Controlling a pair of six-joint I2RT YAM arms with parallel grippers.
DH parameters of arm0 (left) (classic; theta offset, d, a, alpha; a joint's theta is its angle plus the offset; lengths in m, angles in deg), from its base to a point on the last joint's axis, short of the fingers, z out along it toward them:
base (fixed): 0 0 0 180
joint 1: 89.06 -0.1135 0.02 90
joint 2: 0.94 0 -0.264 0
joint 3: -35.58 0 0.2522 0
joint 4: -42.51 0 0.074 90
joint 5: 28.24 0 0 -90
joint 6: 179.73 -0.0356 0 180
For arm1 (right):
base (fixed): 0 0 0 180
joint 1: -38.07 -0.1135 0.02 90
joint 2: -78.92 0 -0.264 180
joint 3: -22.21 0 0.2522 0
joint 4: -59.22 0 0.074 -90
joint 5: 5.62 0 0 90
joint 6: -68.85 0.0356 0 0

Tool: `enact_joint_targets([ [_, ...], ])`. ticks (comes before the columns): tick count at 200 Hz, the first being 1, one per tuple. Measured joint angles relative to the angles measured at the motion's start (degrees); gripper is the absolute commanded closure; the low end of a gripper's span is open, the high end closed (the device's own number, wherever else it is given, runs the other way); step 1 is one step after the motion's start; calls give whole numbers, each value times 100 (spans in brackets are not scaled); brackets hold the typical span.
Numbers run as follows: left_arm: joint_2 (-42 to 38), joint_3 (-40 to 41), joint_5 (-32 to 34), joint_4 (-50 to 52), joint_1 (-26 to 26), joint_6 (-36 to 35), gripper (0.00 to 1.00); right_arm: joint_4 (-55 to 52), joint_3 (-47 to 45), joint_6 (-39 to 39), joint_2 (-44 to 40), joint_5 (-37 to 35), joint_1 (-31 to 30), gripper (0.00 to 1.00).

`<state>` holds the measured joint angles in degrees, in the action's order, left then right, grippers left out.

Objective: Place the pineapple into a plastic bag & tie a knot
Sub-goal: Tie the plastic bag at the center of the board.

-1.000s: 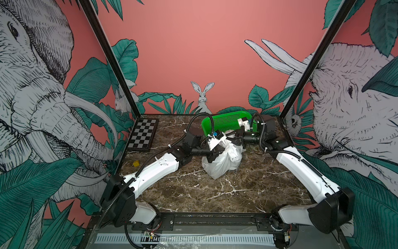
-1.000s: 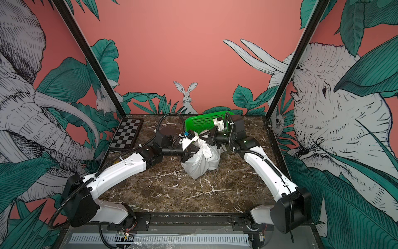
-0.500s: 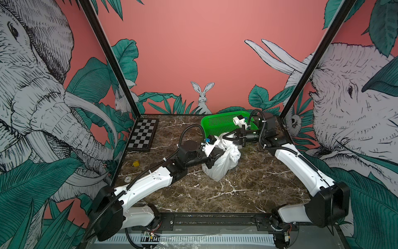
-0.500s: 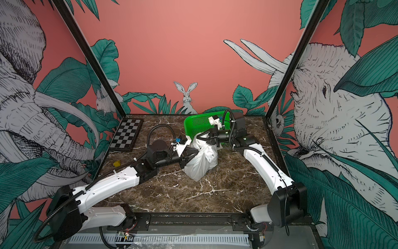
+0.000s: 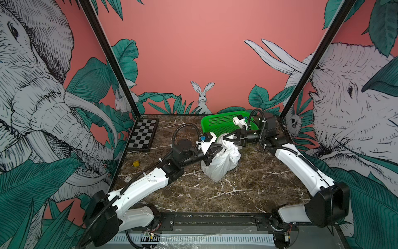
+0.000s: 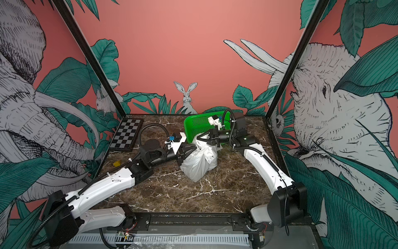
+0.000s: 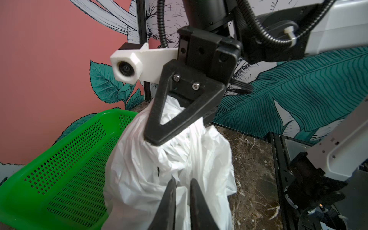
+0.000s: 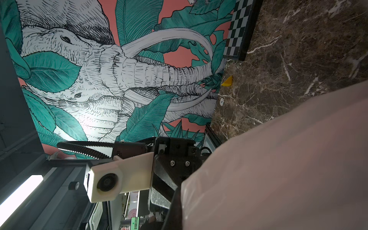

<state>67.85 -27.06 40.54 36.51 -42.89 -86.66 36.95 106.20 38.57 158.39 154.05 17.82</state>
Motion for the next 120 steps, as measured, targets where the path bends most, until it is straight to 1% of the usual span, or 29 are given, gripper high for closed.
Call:
enact_joint_targets([
  [15,234,-105,-46,-48,-50,55,84,0,0,-7,0,2,0,100],
  [41,461,-186,-122,-199,-109,203,80,0,0,-22,0,2,0,100],
  [71,546,-267,-286,-334,-120,365,71,-35,0,-92,0,4,0,100],
  [83,549,-271,-367,-387,-122,422,69,-55,0,-136,0,4,0,100],
  [120,527,-267,-581,-420,-144,492,69,-162,2,-295,-2,0,0,100],
])
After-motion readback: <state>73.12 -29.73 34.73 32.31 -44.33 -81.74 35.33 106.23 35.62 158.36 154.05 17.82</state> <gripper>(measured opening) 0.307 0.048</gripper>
